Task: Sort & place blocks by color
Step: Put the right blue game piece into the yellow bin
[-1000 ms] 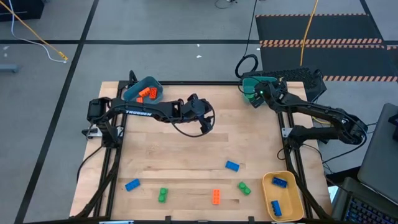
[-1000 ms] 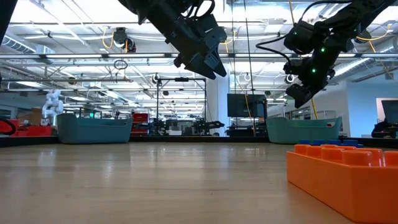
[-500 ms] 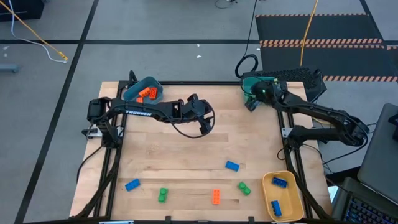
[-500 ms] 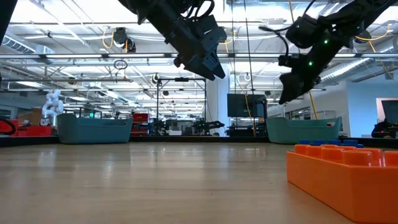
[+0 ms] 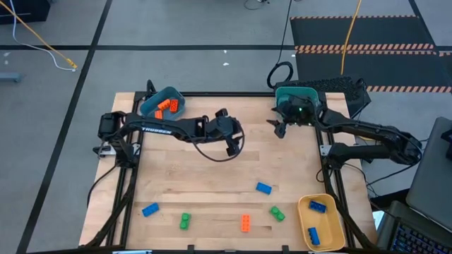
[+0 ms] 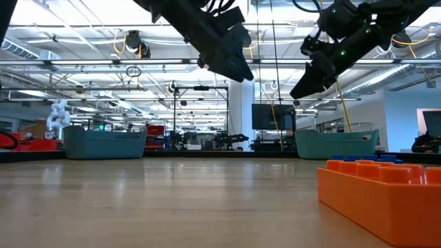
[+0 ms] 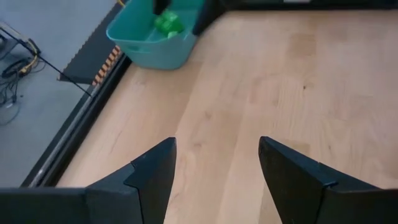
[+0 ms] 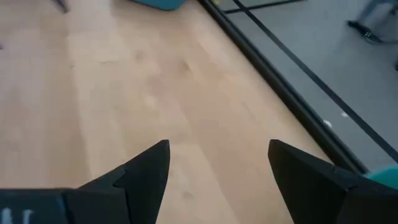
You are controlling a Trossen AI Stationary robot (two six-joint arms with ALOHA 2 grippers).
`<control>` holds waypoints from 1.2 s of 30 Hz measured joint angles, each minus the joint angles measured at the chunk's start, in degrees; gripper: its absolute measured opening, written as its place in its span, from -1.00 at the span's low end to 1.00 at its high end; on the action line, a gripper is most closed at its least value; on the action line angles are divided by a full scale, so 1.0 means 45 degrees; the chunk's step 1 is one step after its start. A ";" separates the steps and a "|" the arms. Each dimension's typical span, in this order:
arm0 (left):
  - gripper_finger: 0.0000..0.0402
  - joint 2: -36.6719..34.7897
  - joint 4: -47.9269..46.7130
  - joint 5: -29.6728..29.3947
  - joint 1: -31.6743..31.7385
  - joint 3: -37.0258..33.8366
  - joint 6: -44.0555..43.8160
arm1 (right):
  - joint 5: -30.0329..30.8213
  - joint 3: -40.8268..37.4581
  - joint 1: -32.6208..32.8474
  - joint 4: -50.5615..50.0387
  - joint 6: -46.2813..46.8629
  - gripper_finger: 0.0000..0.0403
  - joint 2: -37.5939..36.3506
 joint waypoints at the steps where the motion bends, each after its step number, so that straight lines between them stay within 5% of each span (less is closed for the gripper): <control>1: 0.16 -0.0024 0.0183 -0.0005 -0.0037 -0.0002 -0.0006 | 0.0000 0.0005 0.0165 0.0044 -0.0103 0.32 0.0004; 9: 0.16 -0.0685 -0.0093 0.1030 -0.0430 -0.0008 -0.0508 | 0.0002 0.0003 0.1095 0.0124 -0.1740 0.32 0.0013; 22: 0.16 -0.0512 -0.2982 0.2796 -0.2309 -0.0005 -0.3379 | -0.1621 -0.0005 0.3667 -0.0123 0.0658 0.32 0.0664; 29: 0.16 -0.0512 -0.5182 0.1746 -0.3763 -0.0005 -0.5118 | 0.1260 -0.0008 0.5829 -0.1330 0.1178 0.32 0.0939; 36: 0.16 -0.0512 -0.4693 0.1297 -0.4425 -0.0010 -0.5630 | 0.1384 0.0005 0.7737 -0.2203 0.3001 0.32 0.1039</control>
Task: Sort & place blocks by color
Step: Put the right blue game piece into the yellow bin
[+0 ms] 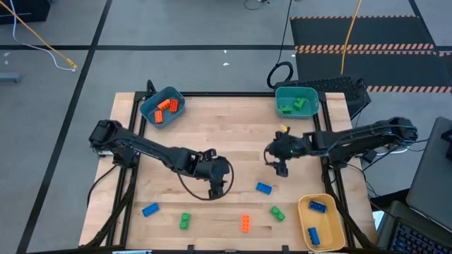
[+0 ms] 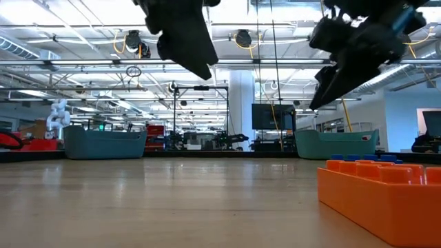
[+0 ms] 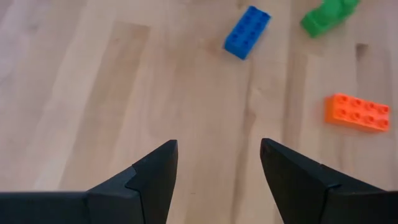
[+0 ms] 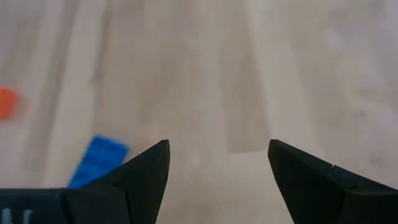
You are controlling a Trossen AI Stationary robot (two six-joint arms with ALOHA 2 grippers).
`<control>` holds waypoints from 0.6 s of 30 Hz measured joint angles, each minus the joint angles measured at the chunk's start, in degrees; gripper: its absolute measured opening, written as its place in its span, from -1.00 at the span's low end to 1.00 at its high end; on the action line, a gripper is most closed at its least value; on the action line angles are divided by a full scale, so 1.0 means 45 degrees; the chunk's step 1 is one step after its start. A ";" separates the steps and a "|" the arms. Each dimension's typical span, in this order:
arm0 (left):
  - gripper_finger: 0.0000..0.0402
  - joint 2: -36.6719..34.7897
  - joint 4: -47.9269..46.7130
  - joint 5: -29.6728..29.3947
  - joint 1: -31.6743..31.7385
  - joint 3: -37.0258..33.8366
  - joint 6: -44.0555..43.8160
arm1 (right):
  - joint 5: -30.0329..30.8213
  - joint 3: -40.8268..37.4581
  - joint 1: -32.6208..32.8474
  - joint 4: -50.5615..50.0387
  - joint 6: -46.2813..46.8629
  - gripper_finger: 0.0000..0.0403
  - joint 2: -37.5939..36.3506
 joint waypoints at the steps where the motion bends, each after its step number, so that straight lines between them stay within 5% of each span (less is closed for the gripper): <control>1: 0.16 0.0000 -0.0016 -0.0004 -0.0068 0.0000 -0.0136 | 0.0000 -0.0002 0.0314 -0.0142 0.0271 0.32 -0.0005; 11: 0.16 0.0000 -0.0787 0.0034 -0.0746 0.0000 -0.1666 | 0.0067 0.0000 0.2815 0.0044 0.2798 0.32 0.0206; 18: 0.16 0.0000 -0.0991 0.0024 -0.0870 0.0000 -0.1790 | 0.0925 0.0954 0.4226 -0.0204 0.3803 0.32 0.1986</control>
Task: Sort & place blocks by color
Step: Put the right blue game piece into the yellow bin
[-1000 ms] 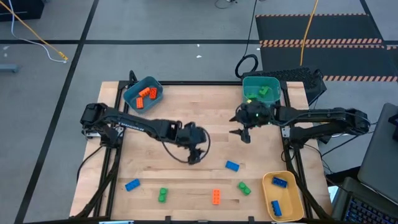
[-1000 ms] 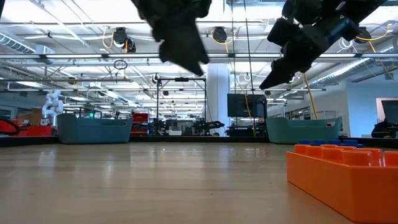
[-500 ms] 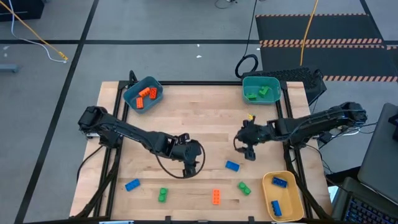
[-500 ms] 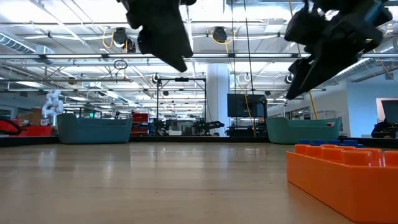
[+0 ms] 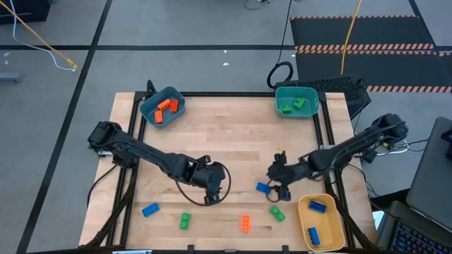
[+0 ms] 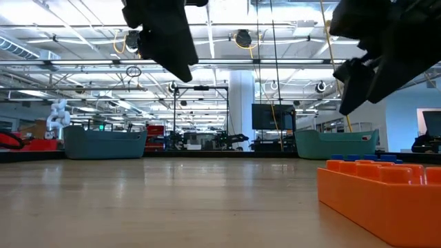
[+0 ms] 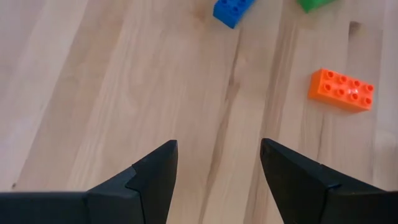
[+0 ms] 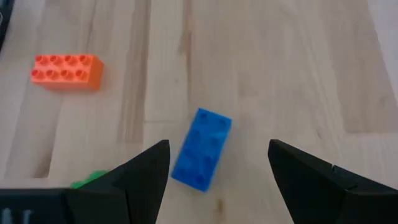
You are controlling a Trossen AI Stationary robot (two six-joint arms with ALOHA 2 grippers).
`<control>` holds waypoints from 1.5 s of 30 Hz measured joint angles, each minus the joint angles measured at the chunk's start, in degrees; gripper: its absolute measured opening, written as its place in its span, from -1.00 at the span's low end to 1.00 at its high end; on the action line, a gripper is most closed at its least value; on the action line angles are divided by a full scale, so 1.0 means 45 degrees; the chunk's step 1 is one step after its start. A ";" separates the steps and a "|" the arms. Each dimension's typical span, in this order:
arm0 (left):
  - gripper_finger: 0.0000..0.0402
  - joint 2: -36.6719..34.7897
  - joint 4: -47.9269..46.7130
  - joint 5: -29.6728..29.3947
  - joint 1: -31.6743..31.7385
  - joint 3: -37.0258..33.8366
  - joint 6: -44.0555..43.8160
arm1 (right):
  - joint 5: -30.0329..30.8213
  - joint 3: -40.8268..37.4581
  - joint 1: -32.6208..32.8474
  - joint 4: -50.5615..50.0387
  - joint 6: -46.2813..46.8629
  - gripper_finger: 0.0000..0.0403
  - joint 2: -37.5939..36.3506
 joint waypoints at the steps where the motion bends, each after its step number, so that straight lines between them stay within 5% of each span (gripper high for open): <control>1: 0.16 0.0000 -0.0139 0.0000 -0.0047 0.0000 -0.0004 | 0.0102 0.0342 0.0140 -0.0064 0.0028 0.32 0.0348; 8: 0.16 0.0000 -0.1628 -0.0012 -0.0302 0.0000 -0.0448 | 0.0922 0.3400 0.0664 -0.3624 0.1185 0.32 0.3059; 13: 0.16 0.0000 -0.1913 -0.0474 -0.0666 0.0000 -0.0599 | 0.1066 0.4027 0.0497 -0.5166 0.2593 0.32 0.4359; 22: 0.16 0.0000 -0.1755 -0.1233 -0.0916 0.0000 -0.0272 | 0.0069 0.3903 0.0484 -0.4336 0.3123 0.43 0.4587; 45: 0.16 0.0000 -0.1467 -0.1598 -0.0867 0.0000 0.0170 | 0.0091 0.2315 0.0387 -0.2655 0.3592 0.48 0.5076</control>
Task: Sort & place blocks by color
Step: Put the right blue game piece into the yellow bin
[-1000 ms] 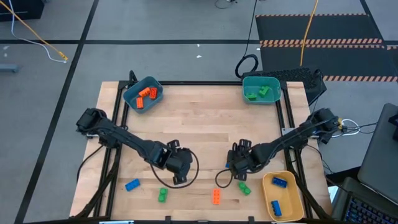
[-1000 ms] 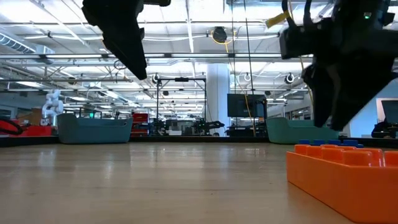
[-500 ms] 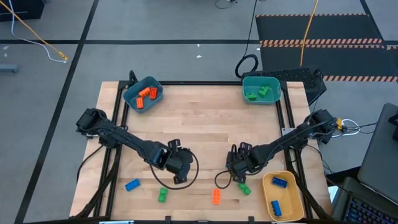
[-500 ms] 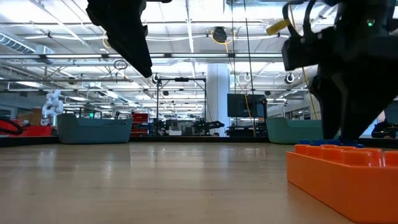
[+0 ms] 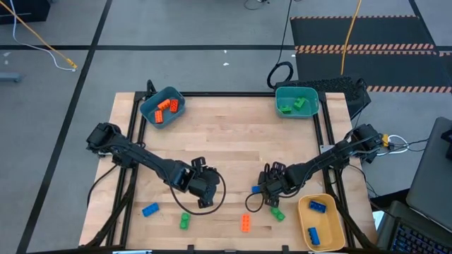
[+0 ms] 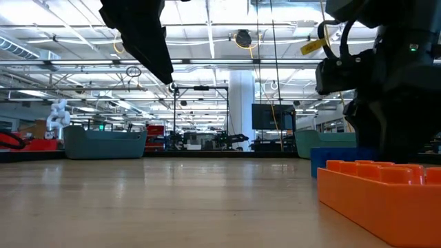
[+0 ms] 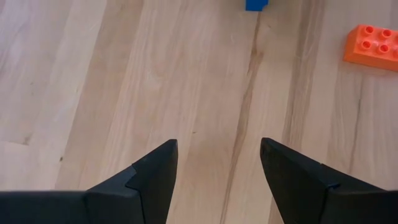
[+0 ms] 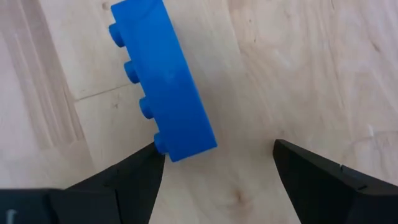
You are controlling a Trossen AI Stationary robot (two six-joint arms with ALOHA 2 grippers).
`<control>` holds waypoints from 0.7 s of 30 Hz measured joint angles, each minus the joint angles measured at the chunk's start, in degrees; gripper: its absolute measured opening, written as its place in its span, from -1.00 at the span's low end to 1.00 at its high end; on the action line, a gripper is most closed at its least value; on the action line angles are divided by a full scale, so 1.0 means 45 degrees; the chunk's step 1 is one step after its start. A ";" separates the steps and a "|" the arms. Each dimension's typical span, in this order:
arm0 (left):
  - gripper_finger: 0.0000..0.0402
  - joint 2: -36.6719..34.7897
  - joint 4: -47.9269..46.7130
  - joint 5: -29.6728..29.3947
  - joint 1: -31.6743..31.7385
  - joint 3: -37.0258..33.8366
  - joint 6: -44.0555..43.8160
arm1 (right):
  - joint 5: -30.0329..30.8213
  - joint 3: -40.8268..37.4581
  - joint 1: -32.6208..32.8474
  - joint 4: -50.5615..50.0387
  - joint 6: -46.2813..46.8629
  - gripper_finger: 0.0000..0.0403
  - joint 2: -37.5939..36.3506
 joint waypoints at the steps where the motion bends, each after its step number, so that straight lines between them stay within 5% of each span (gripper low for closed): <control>1: 0.16 0.0000 0.0038 0.0000 0.0000 0.0000 0.0036 | -0.0011 0.0000 0.0000 0.0091 -0.0113 0.48 -0.0001; 21: 0.16 0.0000 0.0102 -0.0018 0.0000 0.0000 0.0063 | 0.0461 0.0058 -0.0029 0.1984 -0.1745 0.46 -0.0369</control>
